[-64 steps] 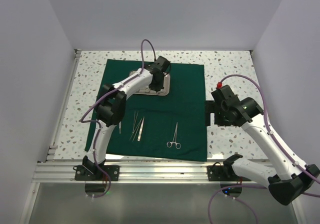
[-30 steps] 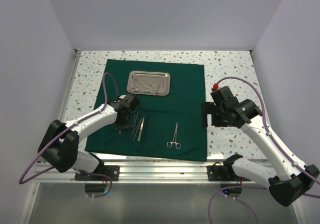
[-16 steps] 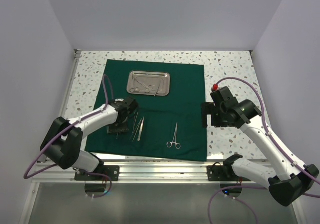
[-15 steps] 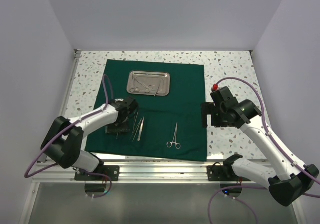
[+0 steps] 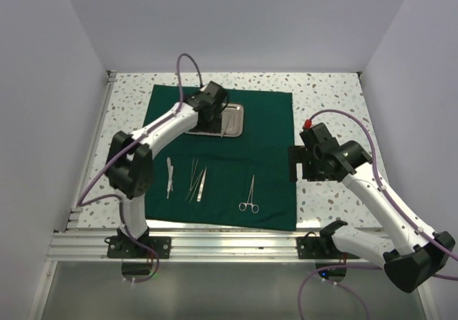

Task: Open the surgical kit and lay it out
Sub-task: Pick up the medical item from the container.

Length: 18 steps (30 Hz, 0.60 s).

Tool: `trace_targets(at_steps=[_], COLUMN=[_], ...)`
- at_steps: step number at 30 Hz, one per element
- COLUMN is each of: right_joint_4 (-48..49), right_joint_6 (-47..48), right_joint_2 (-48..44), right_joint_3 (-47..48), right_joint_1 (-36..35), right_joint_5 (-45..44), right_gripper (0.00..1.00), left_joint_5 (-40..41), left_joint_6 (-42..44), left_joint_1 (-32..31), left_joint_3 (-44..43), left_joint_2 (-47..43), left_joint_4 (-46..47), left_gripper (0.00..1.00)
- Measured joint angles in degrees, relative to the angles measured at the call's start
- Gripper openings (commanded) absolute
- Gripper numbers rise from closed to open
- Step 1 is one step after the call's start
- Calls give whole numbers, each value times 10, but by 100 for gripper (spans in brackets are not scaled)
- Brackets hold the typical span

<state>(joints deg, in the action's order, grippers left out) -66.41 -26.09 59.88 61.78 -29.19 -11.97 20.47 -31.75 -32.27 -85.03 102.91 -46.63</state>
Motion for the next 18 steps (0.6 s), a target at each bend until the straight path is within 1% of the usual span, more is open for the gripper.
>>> trace_targets(at_steps=[4,6,8,12,18], right_joint_4=[-4,-9,-15,-28,-34], right_joint_6=[-5,-7,-10,-15,-21], right_joint_2=[5,6,6,6,6], right_joint_3=[0,0,0,1,7], right_joint_1=[0,0,0,0,0], right_joint_5=[-10,-17,-22,-32,-41], right_gripper=[98,98,98,98,98], left_joint_5=[-38,-54,-69,-87,-90], left_joint_6=[32,41,49,60,70], left_joint_1=[-13,-18,-22,-24,-21], left_joint_3=[-176,-239,-283,-311,-311], left_joint_2=[167,232,283,334,337], left_joint_4=[21,22,19,15,15], left_gripper=[65,64,63,62,61])
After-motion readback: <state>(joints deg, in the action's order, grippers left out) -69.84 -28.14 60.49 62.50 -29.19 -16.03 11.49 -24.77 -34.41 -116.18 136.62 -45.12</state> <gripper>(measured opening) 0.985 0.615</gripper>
